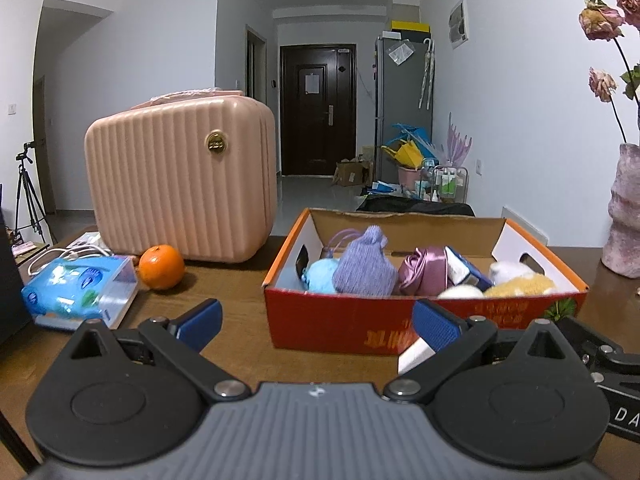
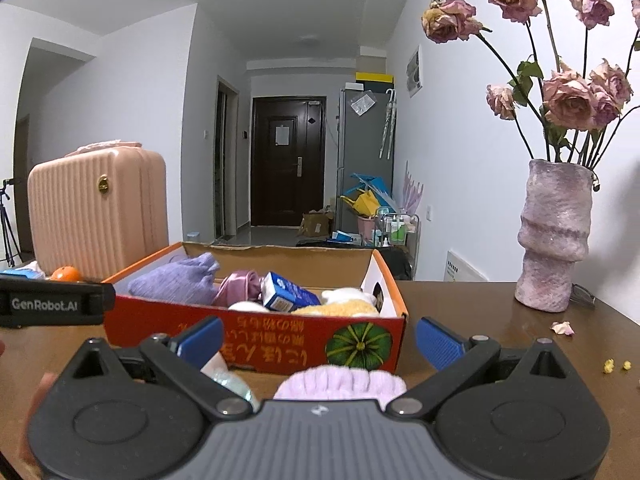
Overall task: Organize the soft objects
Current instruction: 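Withdraw both tools from the box toward the remaining items, then close the left gripper on the pink rectangular sponge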
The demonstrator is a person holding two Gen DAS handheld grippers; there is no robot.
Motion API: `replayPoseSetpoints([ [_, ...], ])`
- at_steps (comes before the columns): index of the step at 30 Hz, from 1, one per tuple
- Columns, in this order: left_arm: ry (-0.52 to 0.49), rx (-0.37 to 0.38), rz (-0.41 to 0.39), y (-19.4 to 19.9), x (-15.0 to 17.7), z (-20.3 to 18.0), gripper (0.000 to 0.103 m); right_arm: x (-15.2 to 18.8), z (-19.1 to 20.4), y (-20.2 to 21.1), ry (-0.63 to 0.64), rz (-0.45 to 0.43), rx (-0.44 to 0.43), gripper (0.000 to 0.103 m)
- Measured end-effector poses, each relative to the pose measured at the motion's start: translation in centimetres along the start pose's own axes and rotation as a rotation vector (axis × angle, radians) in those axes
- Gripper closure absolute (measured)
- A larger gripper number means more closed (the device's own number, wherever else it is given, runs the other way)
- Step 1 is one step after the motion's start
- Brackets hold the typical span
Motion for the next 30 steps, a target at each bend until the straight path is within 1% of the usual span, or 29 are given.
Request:
replayPoseSetpoints([
  [12,-0.009,0.009,0.037,3.1,2.1,0.1,0.000,1.7,-0.1,3.5,0.024,0.025,-0.005,0.000],
  [20,-0.010,0.021,0.071,5.1,3.7,-0.2,0.000,2.7,-1.0,5.5,0.027,0.048,-0.002,0.000],
  [25,-0.016,0.029,0.082,5.9,4.5,-0.7,0.000,3.1,-1.3,6.3,0.022,0.049,-0.002,0.000],
  [30,-0.024,0.031,0.099,5.8,5.0,-1.0,0.000,3.1,-1.4,6.4,0.018,0.052,-0.005,0.000],
])
Point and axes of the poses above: each gripper's, at about its wrist camera, not at the fingertips, and y roughly against the way its jaws point, z to its left, x to its underside, the point moved 3 cm from there along -y, roughly the way its jaws point, and after that the axes turned 9 degrees about x, right-handed, at the moved point
